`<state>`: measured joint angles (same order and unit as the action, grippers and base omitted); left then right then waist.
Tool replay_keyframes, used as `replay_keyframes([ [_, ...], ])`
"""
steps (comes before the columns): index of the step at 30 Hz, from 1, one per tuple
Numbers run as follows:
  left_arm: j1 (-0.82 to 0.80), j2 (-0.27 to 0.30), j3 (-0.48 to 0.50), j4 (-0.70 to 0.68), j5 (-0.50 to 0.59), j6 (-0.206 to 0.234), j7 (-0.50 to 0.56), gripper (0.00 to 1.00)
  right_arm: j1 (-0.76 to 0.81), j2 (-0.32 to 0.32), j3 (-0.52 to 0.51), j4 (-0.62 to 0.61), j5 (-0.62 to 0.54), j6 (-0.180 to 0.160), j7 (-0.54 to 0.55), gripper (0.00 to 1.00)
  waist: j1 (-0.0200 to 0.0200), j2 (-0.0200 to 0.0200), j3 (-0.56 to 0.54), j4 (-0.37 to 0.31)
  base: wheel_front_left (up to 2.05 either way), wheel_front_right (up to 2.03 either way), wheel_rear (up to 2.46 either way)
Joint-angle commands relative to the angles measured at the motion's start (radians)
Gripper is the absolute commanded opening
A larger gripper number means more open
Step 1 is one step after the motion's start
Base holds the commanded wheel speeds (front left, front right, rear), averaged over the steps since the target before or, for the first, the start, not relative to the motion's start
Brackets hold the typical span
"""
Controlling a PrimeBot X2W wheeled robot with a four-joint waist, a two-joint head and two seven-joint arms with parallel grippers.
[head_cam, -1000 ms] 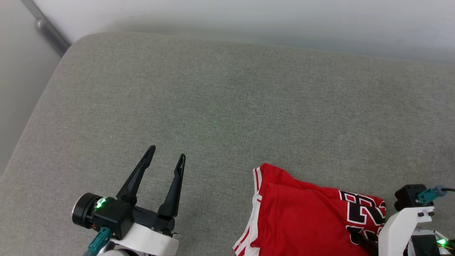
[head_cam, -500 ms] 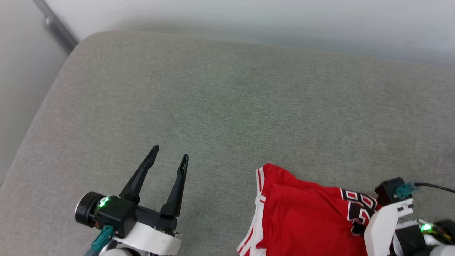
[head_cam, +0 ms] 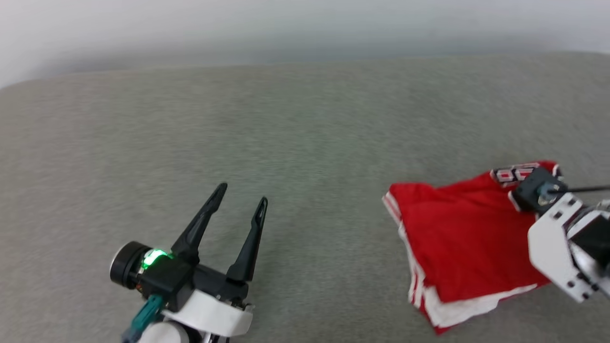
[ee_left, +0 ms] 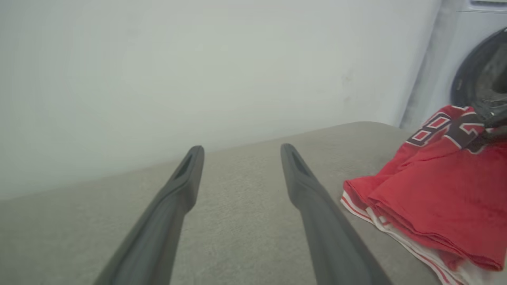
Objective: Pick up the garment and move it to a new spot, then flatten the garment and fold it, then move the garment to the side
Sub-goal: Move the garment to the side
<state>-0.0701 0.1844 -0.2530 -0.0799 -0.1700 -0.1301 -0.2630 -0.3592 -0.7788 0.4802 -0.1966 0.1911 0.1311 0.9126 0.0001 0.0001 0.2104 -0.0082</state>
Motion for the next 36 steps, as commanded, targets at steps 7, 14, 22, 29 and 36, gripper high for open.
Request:
replay_keyframes([
  [7,-0.136,0.067,-0.048,-0.031,0.008,0.001,-0.002,1.00,-0.189,-0.141,0.004,0.145,0.015,-0.001,-0.107,0.00,-0.0001,-0.0001,0.237,-0.243,0.00,0.00,0.00],
  [14,-0.234,0.137,-0.084,-0.059,0.008,0.001,-0.002,1.00,-0.201,-0.172,-0.136,0.367,-0.018,-0.001,-0.263,0.00,-0.0001,-0.0001,0.356,-0.261,0.00,0.00,0.00],
  [22,-0.279,0.164,-0.070,-0.110,-0.015,0.001,-0.002,1.00,-0.221,-0.126,-0.349,0.597,-0.088,-0.001,-0.464,0.00,-0.0001,-0.0001,0.450,-0.238,0.00,0.00,0.00],
  [29,-0.304,0.167,-0.056,-0.146,-0.024,0.001,-0.002,1.00,-0.239,-0.097,-0.432,0.690,-0.140,-0.001,-0.535,0.00,-0.0001,-0.0001,0.488,-0.215,0.00,0.00,0.00],
  [36,-0.298,0.155,-0.048,-0.136,-0.025,0.001,-0.002,1.00,-0.249,-0.080,-0.475,0.706,-0.169,-0.001,-0.554,0.39,-0.0001,-0.0001,0.469,-0.201,0.00,0.00,0.00],
])
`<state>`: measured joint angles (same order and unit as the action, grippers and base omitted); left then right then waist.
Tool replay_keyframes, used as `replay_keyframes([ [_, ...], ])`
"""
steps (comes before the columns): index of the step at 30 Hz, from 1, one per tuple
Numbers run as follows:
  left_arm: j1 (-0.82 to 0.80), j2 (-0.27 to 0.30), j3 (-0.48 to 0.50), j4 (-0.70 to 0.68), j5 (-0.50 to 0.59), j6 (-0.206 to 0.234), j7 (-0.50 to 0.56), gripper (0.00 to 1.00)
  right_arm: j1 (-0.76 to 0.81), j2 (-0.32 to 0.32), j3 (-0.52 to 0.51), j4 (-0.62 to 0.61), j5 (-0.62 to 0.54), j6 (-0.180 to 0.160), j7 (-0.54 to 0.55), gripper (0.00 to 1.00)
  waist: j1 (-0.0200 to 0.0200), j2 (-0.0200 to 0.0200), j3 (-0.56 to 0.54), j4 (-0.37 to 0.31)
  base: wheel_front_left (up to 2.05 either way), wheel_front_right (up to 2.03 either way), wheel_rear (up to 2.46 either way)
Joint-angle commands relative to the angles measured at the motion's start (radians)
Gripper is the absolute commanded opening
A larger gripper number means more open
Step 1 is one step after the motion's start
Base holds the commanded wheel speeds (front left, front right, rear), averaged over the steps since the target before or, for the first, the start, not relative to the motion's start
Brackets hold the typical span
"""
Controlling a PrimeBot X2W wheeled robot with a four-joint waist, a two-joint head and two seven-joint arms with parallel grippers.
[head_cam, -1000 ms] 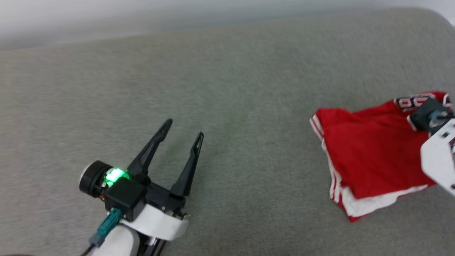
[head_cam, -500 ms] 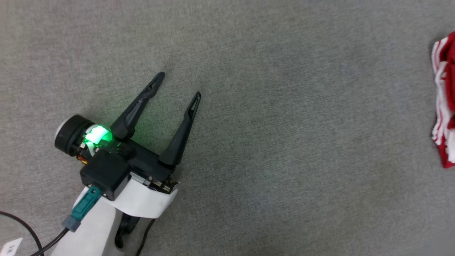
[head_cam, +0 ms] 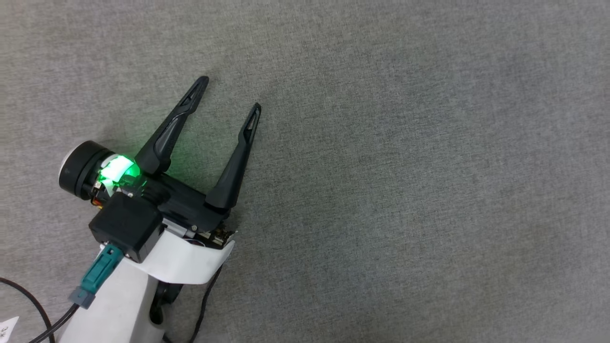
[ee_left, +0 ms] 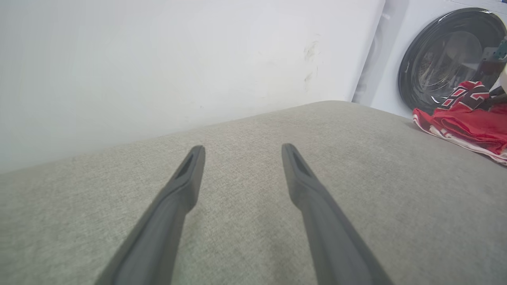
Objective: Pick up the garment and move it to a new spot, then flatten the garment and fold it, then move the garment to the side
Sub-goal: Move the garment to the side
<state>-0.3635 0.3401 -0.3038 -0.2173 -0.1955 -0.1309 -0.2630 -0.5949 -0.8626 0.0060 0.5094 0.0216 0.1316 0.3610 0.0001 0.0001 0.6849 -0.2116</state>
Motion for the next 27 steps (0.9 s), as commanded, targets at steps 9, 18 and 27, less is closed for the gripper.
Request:
replay_keyframes([
  [9,0.058,-0.063,0.037,0.032,-0.012,0.001,-0.002,1.00,0.007,0.036,-0.057,-0.063,-0.024,-0.002,-0.047,1.00,-0.0001,-0.0001,-0.163,0.029,0.00,0.00,0.00],
  [18,0.187,-0.133,0.148,0.084,-0.045,0.002,-0.002,1.00,0.072,0.171,-0.083,-0.276,0.017,-0.002,-0.163,1.00,-0.0001,-0.0001,-0.373,0.081,0.00,0.00,0.00],
  [27,0.311,-0.185,0.218,0.159,-0.038,0.005,-0.002,1.00,0.307,0.434,-0.166,-0.533,0.123,-0.001,-0.259,1.00,-0.0001,-0.0001,-0.534,0.162,0.00,0.00,0.00],
])
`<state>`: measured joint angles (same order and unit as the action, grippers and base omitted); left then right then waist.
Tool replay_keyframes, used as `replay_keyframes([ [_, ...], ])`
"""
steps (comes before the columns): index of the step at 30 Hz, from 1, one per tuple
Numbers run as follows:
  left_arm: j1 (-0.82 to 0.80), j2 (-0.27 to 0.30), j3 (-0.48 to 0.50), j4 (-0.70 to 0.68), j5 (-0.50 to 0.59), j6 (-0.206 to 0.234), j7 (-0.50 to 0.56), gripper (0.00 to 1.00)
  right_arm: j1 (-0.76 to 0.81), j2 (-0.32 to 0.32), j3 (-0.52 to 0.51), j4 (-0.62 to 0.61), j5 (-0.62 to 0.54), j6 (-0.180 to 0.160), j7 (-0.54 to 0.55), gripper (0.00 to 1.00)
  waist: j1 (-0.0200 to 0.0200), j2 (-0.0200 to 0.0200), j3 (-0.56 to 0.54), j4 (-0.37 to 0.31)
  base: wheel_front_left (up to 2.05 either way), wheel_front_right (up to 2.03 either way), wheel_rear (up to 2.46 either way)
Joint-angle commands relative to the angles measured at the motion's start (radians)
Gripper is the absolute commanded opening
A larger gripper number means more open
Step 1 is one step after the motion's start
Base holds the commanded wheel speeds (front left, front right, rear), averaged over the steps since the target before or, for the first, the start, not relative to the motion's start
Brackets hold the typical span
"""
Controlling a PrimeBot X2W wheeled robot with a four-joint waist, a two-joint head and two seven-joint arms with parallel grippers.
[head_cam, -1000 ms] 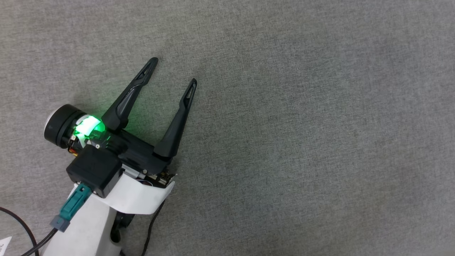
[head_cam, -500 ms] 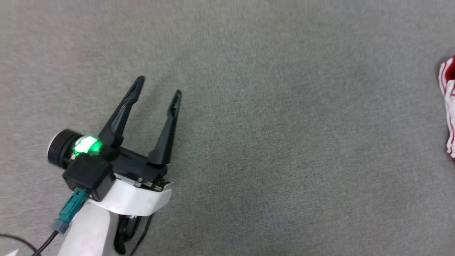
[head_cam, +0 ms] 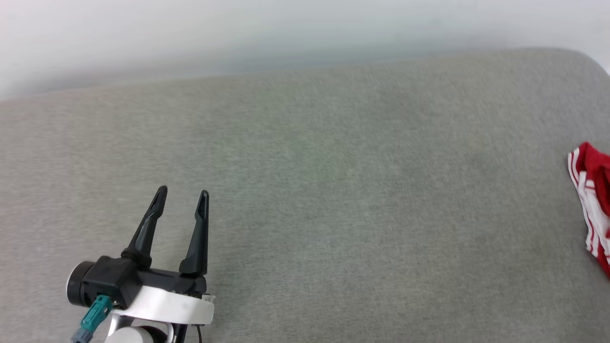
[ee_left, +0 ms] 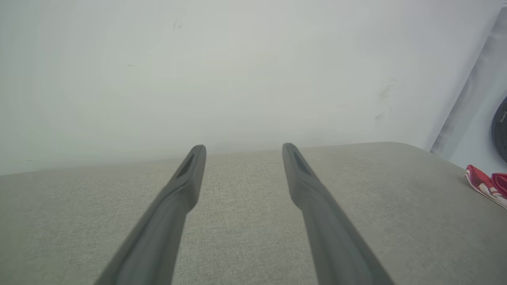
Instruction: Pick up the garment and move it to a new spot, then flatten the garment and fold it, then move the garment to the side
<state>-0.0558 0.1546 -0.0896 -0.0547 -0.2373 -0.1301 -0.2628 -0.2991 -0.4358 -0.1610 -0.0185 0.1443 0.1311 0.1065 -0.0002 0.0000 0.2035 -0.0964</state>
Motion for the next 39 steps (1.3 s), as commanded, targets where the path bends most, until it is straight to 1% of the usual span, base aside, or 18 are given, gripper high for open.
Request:
replay_keyframes([
  [1,0.009,-0.005,0.010,0.002,0.002,0.004,-0.002,1.00,0.040,0.035,-0.001,-0.030,0.016,-0.001,-0.019,1.00,0.0002,0.0000,-0.063,0.055,0.00,0.00,0.00],
  [4,0.041,-0.018,0.023,0.014,0.012,0.007,-0.002,1.00,0.130,0.116,0.005,-0.096,0.038,-0.001,-0.065,1.00,0.0002,0.0000,-0.089,0.080,0.00,0.00,0.00],
  [6,0.050,-0.023,0.028,0.016,0.019,0.007,-0.002,1.00,0.181,0.160,0.021,-0.119,0.046,-0.001,-0.093,1.00,0.0002,0.0000,-0.101,0.094,0.00,0.00,0.00],
  [12,0.078,-0.033,0.029,0.036,0.045,0.004,-0.002,1.00,0.284,0.268,0.034,-0.095,0.087,-0.001,-0.156,1.00,0.0002,0.0000,-0.128,0.129,0.00,0.00,0.00],
  [16,0.094,-0.046,0.034,0.054,0.057,0.003,-0.002,1.00,0.313,0.305,0.039,-0.036,0.111,-0.001,-0.206,1.00,0.0002,0.0000,-0.141,0.140,0.00,0.00,0.00],
  [19,0.104,-0.054,0.040,0.070,0.065,0.002,-0.002,1.00,0.329,0.319,0.050,-0.003,0.108,-0.001,-0.230,1.00,0.0002,0.0000,-0.148,0.141,0.00,0.00,0.00],
  [24,0.105,-0.061,0.048,0.089,0.073,0.003,-0.002,1.00,0.342,0.324,0.071,0.029,0.089,-0.001,-0.250,1.00,0.0002,0.0000,-0.149,0.140,0.00,0.00,0.00],
  [39,0.103,-0.077,0.074,0.091,0.112,0.000,-0.002,1.00,0.336,0.340,0.083,0.057,0.060,-0.001,-0.279,1.00,0.0002,0.0000,-0.143,0.130,0.00,0.00,0.00],
])
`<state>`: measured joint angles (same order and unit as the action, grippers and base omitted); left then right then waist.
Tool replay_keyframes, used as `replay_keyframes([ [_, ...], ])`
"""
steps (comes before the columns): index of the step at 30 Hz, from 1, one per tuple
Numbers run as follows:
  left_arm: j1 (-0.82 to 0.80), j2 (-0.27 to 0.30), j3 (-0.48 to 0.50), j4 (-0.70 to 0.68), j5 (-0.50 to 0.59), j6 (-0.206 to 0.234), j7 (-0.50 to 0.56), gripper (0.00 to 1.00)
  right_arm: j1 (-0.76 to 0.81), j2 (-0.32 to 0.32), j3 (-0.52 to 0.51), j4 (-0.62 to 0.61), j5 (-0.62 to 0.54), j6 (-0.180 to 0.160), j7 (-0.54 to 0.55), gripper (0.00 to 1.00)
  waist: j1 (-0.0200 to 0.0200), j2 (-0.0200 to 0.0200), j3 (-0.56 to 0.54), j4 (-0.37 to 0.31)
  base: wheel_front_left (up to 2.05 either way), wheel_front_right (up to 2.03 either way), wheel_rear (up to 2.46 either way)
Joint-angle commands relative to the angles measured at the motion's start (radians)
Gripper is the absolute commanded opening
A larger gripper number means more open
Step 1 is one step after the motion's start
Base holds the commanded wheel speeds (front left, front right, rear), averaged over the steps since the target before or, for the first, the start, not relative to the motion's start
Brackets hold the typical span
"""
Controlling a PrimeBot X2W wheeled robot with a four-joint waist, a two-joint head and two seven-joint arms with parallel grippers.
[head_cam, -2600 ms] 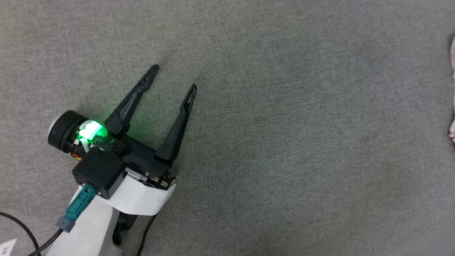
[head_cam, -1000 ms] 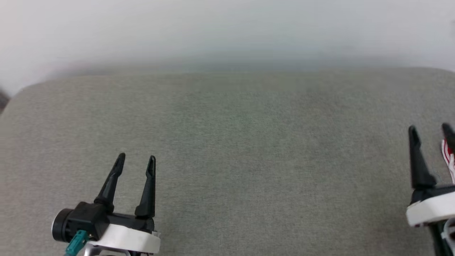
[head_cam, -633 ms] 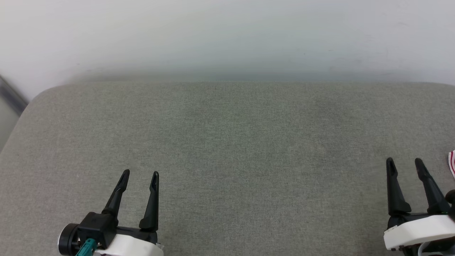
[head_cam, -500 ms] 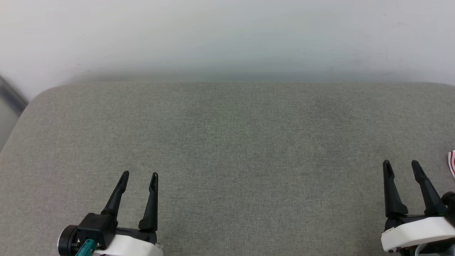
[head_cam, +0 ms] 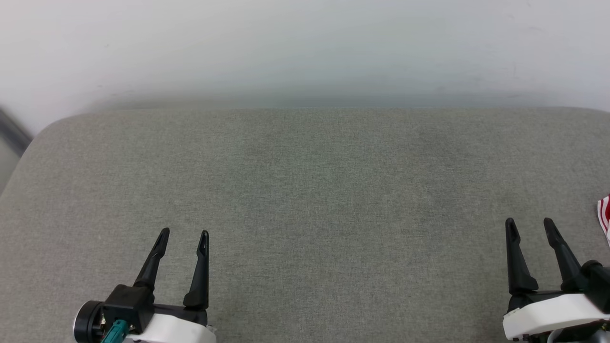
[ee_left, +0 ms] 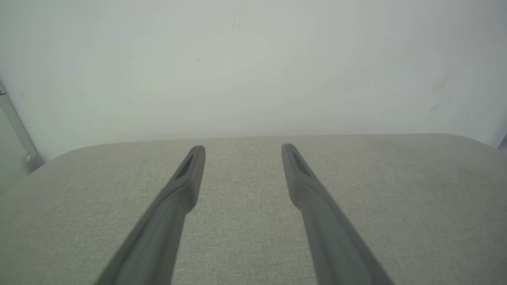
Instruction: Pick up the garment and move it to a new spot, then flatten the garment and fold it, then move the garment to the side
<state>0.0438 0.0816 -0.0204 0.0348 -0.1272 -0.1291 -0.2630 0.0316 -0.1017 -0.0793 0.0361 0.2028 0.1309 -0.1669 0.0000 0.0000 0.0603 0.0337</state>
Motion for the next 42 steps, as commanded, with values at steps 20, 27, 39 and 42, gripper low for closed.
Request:
replay_keyframes([
  [20,0.007,-0.012,0.014,0.043,-0.127,0.002,0.024,0.00,-0.003,0.013,0.007,0.058,0.117,0.000,0.014,0.00,0.0000,0.0000,-0.004,-0.007,0.00,0.00,0.00],
  [27,-0.009,-0.006,0.016,0.059,-0.250,0.002,0.048,0.00,-0.016,0.016,0.003,0.070,0.227,0.000,0.036,0.00,0.0000,0.0000,-0.007,-0.008,0.00,0.00,0.00],
  [39,-0.037,0.001,0.020,0.089,-0.469,0.000,0.091,0.00,-0.038,0.022,-0.004,0.093,0.424,0.000,0.078,0.00,0.0000,0.0000,-0.012,-0.011,0.00,0.00,0.00],
  [42,-0.043,0.002,0.022,0.096,-0.519,0.000,0.101,0.00,-0.044,0.024,-0.005,0.098,0.469,0.000,0.087,0.00,0.0000,0.0000,-0.014,-0.011,0.00,0.00,0.00],
])
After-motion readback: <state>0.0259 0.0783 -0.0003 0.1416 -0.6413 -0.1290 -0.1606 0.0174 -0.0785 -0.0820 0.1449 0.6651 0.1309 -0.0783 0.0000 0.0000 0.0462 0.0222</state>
